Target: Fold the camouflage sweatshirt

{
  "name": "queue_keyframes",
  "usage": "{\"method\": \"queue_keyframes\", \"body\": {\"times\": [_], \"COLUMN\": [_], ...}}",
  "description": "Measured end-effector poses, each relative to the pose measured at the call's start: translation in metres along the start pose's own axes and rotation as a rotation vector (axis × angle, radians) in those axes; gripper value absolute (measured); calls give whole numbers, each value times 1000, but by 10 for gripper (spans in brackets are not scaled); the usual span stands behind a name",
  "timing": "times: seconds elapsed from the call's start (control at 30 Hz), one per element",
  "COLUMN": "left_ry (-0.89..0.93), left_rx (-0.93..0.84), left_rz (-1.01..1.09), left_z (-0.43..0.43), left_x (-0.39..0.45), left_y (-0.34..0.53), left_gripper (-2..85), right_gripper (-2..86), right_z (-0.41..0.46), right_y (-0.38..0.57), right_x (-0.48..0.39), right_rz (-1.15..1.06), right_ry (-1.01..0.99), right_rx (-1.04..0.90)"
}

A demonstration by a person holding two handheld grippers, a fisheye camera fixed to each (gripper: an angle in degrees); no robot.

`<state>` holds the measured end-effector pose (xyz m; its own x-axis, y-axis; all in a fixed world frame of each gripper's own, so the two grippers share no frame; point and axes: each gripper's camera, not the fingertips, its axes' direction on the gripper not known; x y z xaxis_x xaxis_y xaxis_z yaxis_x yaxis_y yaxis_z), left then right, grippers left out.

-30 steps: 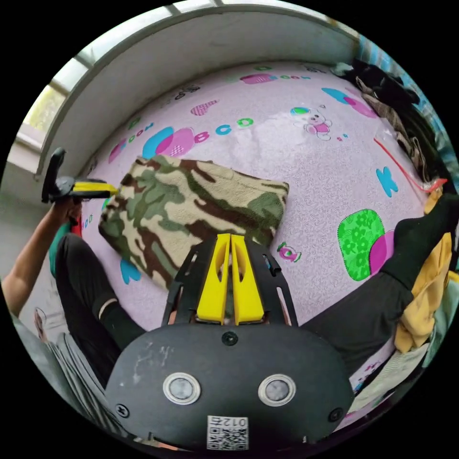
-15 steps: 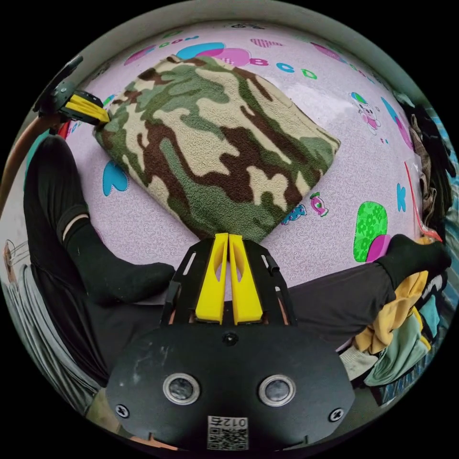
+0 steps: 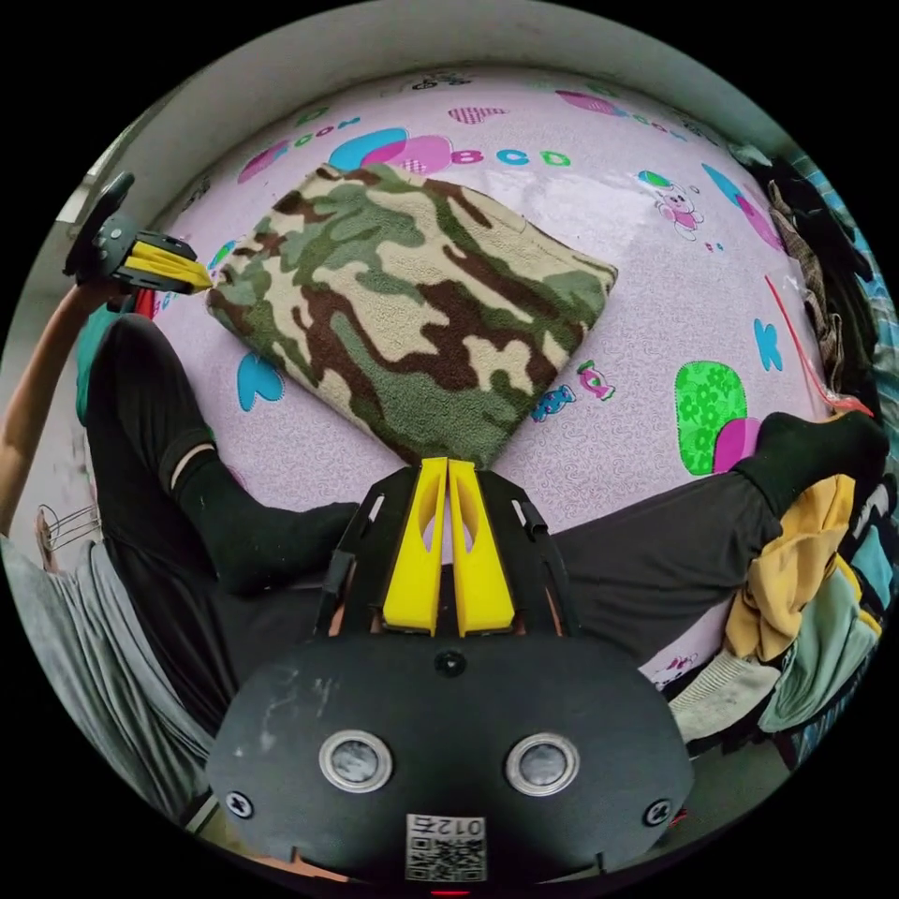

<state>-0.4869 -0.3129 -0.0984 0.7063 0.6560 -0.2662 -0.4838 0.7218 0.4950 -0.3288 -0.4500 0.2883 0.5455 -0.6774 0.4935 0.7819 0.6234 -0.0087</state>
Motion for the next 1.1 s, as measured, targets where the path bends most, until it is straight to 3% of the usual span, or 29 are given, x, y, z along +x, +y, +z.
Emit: {"method": "queue_keyframes", "body": {"times": [0.17,0.4,0.6,0.77,0.83,1.1], "left_ry": [-1,153,378,575,658,687], "left_rx": [-82,-59,246,398,457,485], "left_rz": [-23,-112,-436,-638,-708,-751], "left_z": [21,1,-56,-52,-45,-54], "left_x": [-11,-56,-147,-197,-209,-214], "left_y": [-1,27,103,144,155,182], "left_gripper": [9,13,43,85,98,113], "right_gripper": [-10,-9,18,85,90,111], "right_z": [39,56,31,48,60,106], "right_y": [-8,-1,34,55,58,70], "right_x": [14,45,123,220,241,296], "right_rz": [2,-13,108,340,394,469], "right_ry": [56,25,-167,-519,-561,-709], "right_rx": [-80,-100,43,185,202,231]}}
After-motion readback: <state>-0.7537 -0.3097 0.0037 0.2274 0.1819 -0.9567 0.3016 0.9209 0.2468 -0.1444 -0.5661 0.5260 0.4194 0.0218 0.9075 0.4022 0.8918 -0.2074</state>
